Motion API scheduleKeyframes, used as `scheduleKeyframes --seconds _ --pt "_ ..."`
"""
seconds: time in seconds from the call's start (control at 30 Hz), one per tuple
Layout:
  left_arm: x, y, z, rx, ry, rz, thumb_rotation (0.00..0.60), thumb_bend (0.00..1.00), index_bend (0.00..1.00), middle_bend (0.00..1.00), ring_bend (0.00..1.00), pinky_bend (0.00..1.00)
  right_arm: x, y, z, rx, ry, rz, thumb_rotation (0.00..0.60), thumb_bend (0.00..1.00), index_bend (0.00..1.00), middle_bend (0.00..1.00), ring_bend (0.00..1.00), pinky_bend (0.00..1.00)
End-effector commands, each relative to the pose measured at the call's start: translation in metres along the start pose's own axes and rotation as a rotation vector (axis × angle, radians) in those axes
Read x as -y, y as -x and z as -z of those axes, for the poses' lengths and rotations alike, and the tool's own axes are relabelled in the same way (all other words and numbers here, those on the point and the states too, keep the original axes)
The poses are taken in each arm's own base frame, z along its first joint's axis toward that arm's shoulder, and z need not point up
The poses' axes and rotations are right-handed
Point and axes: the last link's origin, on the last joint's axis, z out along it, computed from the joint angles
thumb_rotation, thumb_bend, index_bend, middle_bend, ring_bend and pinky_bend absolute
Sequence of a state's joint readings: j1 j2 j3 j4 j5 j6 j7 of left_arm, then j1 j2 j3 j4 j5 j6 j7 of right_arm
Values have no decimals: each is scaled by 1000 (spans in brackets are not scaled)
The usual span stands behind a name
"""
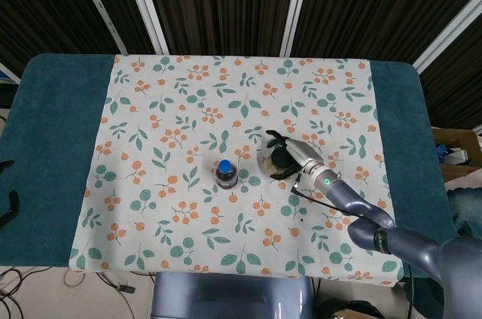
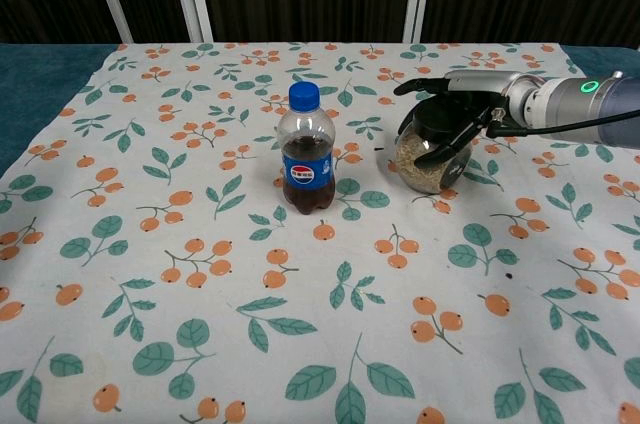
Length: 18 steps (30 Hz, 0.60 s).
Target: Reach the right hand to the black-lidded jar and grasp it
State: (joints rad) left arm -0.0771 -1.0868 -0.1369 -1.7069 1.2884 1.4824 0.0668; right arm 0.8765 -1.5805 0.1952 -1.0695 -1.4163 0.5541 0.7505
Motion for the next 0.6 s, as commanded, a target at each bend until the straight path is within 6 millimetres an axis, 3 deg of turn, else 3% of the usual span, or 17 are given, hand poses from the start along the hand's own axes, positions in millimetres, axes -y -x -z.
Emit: scheduleKeyframes --seconds 0.03,0.33,0.6 --pt "0 0 0 3 -2 4 600 544 178 52 103 25 -1 2 1 7 -1 2 600 232 104 438 285 212" --pt "-1 0 0 2 -6 10 600 544 178 52 104 25 -4 7 9 55 7 -15 600 235 147 516 358 225" --pt "-1 0 0 11 -10 13 600 545 178 52 105 26 -8 -7 24 15 -14 -78 600 289 287 645 503 405"
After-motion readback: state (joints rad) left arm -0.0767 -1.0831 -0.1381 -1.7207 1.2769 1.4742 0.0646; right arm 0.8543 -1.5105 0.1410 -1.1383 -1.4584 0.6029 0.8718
